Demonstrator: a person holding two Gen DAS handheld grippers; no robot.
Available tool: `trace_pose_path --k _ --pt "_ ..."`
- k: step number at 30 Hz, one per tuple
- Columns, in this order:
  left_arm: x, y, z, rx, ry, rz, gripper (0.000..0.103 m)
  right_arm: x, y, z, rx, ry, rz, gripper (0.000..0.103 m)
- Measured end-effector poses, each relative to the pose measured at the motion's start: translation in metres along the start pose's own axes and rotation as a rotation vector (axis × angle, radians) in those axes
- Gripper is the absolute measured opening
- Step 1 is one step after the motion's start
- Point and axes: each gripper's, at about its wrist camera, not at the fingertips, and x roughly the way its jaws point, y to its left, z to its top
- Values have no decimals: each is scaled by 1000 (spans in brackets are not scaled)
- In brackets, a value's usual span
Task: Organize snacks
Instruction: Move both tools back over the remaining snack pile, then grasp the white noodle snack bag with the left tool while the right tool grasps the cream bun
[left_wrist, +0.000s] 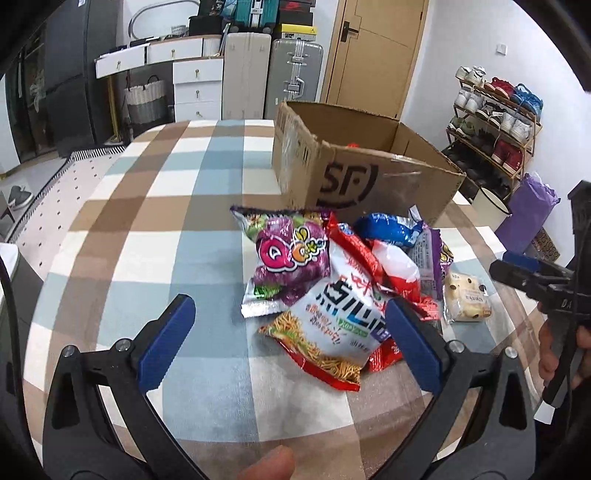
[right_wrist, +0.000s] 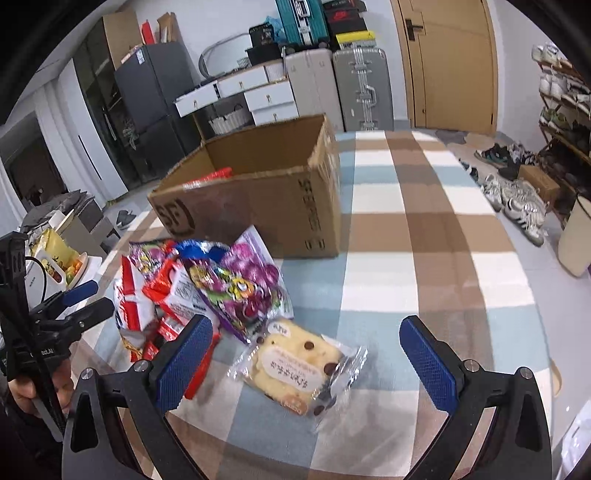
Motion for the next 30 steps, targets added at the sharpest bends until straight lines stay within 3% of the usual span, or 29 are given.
trace_pose_path --k 6,10,18,26,28,30 --pt "7 -5 -6 23 28 -39 102 17 -4 -9 3 60 -4 103" --pt "14 -14 -7 74 46 -39 102 25 -4 -13 8 86 14 103" --pt "35 -15 -7 71 81 -17 102 42 -5 -18 0 150 29 103" --pt "48 -12 -4 74 88 -4 102 45 8 -19 -145 170 -5 103" --pt "51 -12 -3 86 92 -4 98 42 11 -23 -199 181 29 103" --pt "52 -13 -3 98 90 -16 88 41 11 -26 -245 193 22 103"
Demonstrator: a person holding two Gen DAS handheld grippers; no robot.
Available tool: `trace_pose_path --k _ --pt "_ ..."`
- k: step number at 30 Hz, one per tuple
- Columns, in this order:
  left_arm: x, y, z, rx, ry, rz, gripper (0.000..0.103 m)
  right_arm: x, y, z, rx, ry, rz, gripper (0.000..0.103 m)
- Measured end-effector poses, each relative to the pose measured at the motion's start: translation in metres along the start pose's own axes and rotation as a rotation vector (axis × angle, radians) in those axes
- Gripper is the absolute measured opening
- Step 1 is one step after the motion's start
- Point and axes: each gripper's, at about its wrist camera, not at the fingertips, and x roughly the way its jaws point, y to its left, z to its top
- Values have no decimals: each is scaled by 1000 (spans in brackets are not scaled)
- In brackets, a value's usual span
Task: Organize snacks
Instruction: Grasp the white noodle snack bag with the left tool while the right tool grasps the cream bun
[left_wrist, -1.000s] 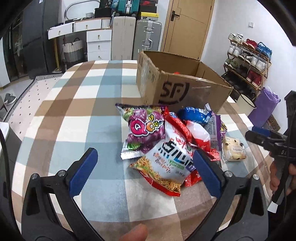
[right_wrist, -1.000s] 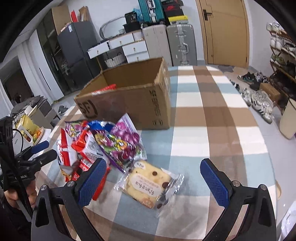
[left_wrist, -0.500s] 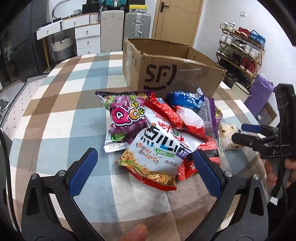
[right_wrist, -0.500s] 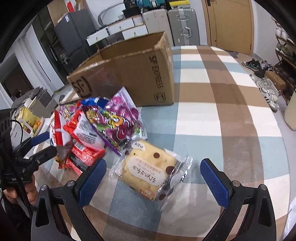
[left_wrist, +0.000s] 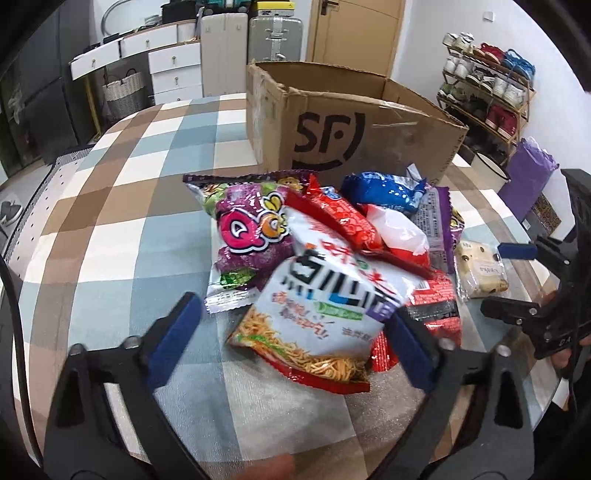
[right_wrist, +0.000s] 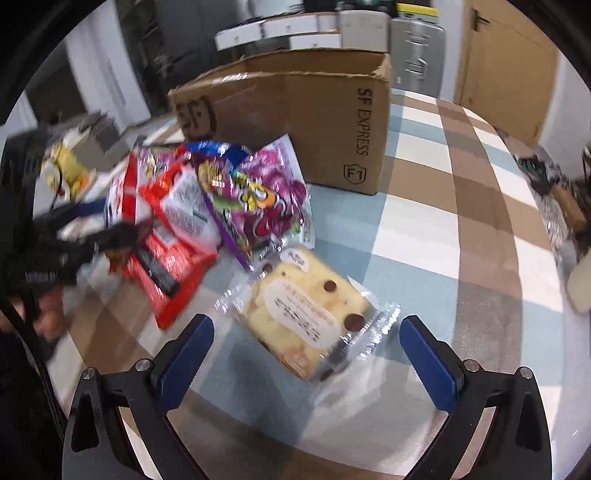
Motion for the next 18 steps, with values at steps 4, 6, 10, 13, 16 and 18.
trace_pose_path --k 4,6,10,13,16,18 --pt "4 -3 0 17 8 -49 67 7 -7 4 -54 29 -40 102" --pt "3 -6 -1 29 0 -52 62 11 -10 8 -67 32 -29 102" --pt "1 -4 -3 23 -5 -84 54 16 -10 16 -109 27 -6 101" --pt "-2 -1 -3 12 -11 -99 52 18 -6 18 -129 23 7 90" --pt "-5 0 -6 3 -13 -106 52 15 -4 16 -131 3 2 80" --pt "-7 1 -7 -2 -16 -110 52 12 -4 13 -123 -9 -5 75"
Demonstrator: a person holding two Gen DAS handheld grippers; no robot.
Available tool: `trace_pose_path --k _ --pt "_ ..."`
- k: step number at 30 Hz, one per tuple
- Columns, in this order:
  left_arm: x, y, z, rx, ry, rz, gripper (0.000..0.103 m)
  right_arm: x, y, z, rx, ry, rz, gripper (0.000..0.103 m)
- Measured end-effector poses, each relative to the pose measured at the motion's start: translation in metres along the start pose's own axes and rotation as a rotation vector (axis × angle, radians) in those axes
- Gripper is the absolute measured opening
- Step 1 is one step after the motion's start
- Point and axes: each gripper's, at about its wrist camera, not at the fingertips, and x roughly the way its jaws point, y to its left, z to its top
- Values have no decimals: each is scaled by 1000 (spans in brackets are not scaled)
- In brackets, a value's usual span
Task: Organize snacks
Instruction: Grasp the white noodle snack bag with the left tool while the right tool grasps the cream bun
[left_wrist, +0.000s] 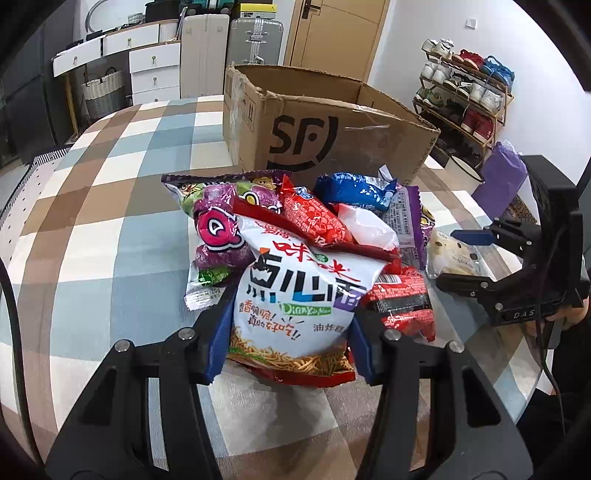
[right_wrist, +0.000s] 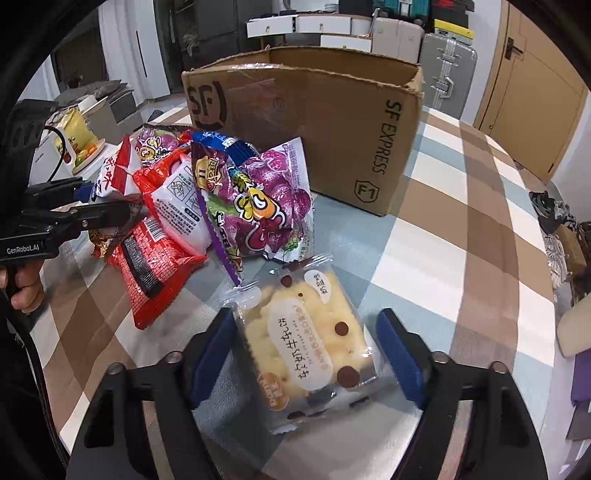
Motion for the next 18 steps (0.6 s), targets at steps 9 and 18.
trace_pose_path --k 9,18 --pt "-8 3 -3 -36 -19 -18 52 -15 5 -17 41 -22 -3 61" --pt "-22 1 0 -45 -60 -19 51 -31 13 -27 61 -75 36 58"
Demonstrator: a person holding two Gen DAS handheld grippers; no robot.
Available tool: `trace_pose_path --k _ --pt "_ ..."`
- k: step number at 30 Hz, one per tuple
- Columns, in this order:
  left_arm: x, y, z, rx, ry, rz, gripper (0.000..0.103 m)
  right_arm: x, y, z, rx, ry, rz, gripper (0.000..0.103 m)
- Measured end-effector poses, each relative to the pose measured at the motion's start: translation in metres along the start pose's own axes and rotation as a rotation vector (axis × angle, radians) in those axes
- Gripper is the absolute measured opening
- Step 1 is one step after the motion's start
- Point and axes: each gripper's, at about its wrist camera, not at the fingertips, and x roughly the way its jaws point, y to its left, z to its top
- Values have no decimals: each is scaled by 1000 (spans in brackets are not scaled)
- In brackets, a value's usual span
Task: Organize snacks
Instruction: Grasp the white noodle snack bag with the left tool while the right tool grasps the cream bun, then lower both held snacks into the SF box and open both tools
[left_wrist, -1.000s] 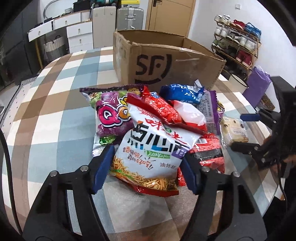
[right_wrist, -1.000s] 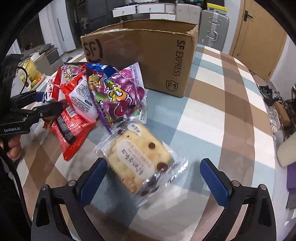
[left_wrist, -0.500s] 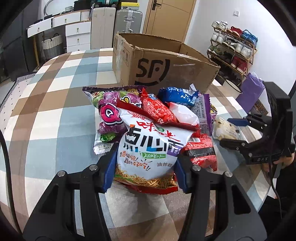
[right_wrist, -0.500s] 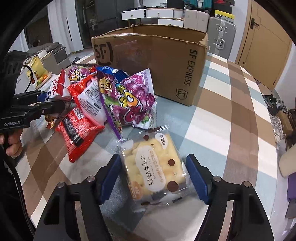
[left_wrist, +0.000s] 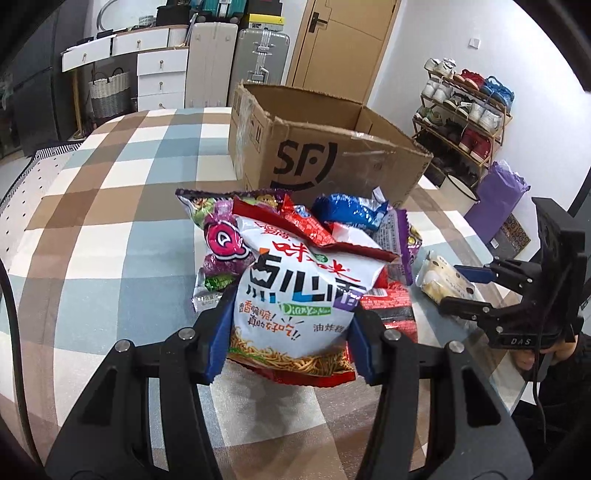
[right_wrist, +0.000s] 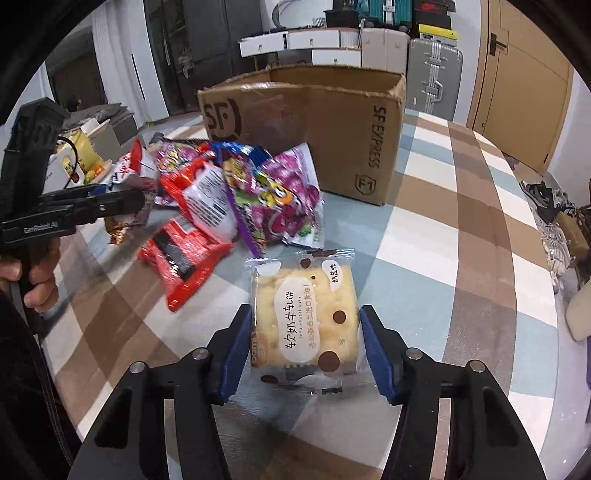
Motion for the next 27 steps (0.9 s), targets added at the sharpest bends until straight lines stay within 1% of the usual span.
trace_pose_path --k 3,5,10,15,23,27 --pt "-6 -1 3 3 -17 2 51 -11 5 2 12 -39 23 58" --pt "-12 -3 6 6 -32 4 51 -15 5 5 21 -49 37 58" --pt "-28 -7 14 5 -75 -4 51 -30 7 15 45 -98 51 58" --pt "-34 -12 26 -7 -98 7 51 -44 4 29 76 -169 53 58" --pt "-38 -22 53 0 -138 3 51 -68 -13 61 142 -286 54 58" --pt "-42 -29 69 15 -160 5 51 -74 -18 78 149 -310 41 58"
